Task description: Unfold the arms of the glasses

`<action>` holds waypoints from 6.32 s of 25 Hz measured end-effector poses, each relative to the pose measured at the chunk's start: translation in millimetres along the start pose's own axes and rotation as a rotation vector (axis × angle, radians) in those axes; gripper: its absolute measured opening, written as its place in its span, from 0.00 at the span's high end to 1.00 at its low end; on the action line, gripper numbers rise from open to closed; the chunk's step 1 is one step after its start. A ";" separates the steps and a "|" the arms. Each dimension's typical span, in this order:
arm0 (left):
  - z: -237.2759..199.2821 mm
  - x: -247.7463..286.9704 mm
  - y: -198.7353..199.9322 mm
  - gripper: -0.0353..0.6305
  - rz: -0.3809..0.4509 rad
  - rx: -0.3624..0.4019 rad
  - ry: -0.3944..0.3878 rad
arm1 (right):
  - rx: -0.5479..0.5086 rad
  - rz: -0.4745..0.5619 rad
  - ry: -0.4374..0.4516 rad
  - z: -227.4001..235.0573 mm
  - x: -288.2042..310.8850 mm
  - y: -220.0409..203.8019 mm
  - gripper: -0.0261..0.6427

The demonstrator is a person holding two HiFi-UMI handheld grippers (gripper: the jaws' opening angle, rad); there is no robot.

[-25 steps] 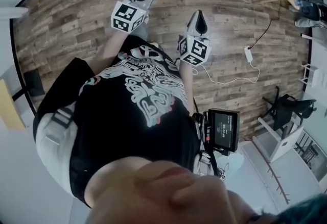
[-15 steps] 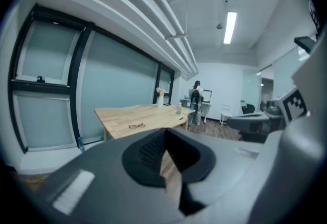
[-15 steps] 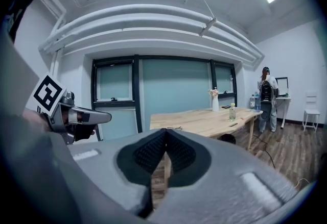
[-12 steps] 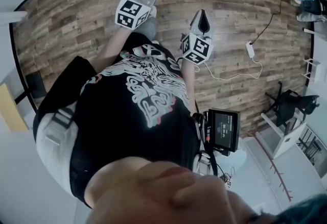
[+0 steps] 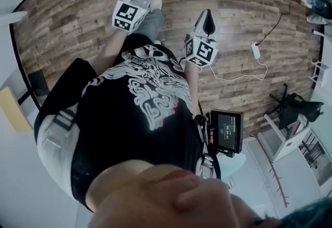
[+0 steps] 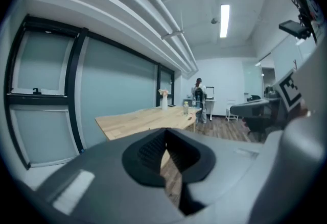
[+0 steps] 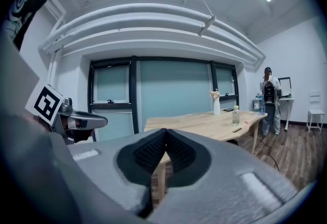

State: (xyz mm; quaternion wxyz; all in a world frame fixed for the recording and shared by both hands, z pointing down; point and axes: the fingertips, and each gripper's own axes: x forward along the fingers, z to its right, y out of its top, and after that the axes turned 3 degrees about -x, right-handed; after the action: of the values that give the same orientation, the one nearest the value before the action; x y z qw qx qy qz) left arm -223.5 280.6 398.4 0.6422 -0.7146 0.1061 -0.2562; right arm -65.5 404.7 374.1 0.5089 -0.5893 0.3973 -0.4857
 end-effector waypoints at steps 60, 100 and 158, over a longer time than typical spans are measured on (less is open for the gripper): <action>-178.7 353.6 8.8 0.96 -0.241 0.080 -0.135 | -0.145 -0.276 0.223 76.7 403.9 -34.0 0.96; -144.2 431.3 -55.3 0.93 -0.627 0.021 -0.314 | -0.352 -0.446 0.630 11.7 462.3 -116.4 0.96; -147.9 434.1 -41.0 0.88 -0.695 0.034 -0.331 | -0.456 -0.501 0.559 22.5 482.3 -159.1 0.96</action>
State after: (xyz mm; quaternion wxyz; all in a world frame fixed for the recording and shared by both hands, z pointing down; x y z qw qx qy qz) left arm 62.2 -49.6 544.5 0.5374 -0.7288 -0.2517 -0.3416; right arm 54.7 -28.2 611.8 0.1051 -0.6106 0.4618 -0.6347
